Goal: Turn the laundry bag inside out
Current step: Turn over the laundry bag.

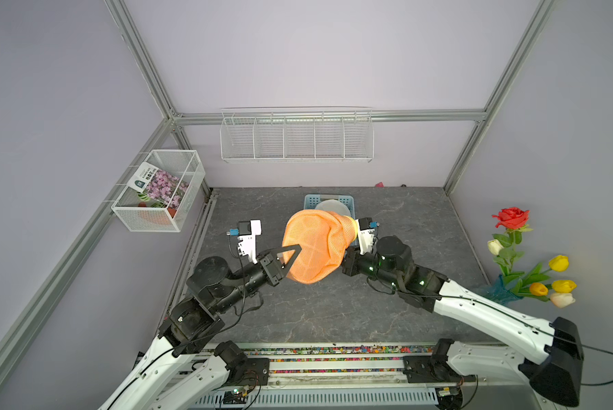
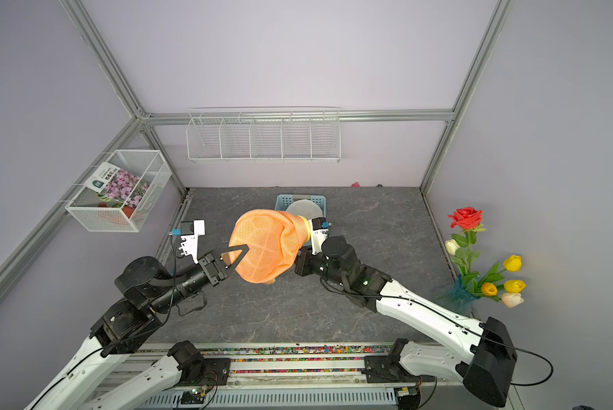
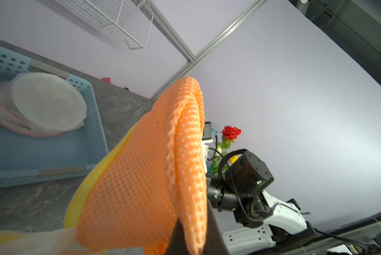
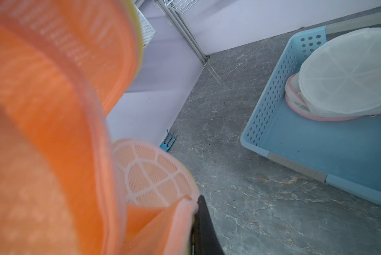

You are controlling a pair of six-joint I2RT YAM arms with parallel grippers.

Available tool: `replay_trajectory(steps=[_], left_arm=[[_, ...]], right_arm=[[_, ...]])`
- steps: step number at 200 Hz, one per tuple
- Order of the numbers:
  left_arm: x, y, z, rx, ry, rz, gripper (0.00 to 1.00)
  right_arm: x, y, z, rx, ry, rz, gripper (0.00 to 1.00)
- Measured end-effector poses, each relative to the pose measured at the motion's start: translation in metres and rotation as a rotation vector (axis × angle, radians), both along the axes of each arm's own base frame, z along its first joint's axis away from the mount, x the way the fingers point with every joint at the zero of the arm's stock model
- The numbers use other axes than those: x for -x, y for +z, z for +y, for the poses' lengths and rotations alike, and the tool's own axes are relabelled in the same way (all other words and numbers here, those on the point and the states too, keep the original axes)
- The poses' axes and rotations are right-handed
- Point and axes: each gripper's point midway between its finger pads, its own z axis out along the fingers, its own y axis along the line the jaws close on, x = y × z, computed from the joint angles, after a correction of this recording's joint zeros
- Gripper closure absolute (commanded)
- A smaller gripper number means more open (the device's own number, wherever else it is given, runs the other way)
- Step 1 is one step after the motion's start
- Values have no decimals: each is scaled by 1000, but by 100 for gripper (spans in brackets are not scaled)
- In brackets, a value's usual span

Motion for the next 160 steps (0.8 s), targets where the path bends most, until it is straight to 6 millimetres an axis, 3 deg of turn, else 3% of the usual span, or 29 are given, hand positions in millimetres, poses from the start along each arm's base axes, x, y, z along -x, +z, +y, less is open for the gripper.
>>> replay_trajectory(steps=[31, 58, 80, 106, 123, 160], left_arm=[[15, -7, -3, 9, -81, 15, 100], [27, -7, 2, 96, -118, -23, 100], [33, -13, -1, 204, -171, -34, 100], [28, -22, -11, 292, -212, -14, 100], [24, -20, -13, 319, -216, -12, 100], [22, 6, -20, 401, -262, -72, 100]], right_arm=[[-16, 17, -12, -26, 14, -20, 100], [-14, 19, -7, -85, 108, -9, 100], [-15, 3, 11, -147, 202, 17, 100], [-20, -37, 28, -212, 250, 94, 100], [-16, -54, 36, -269, 284, 127, 100], [-4, -43, 60, -416, 369, 67, 100]])
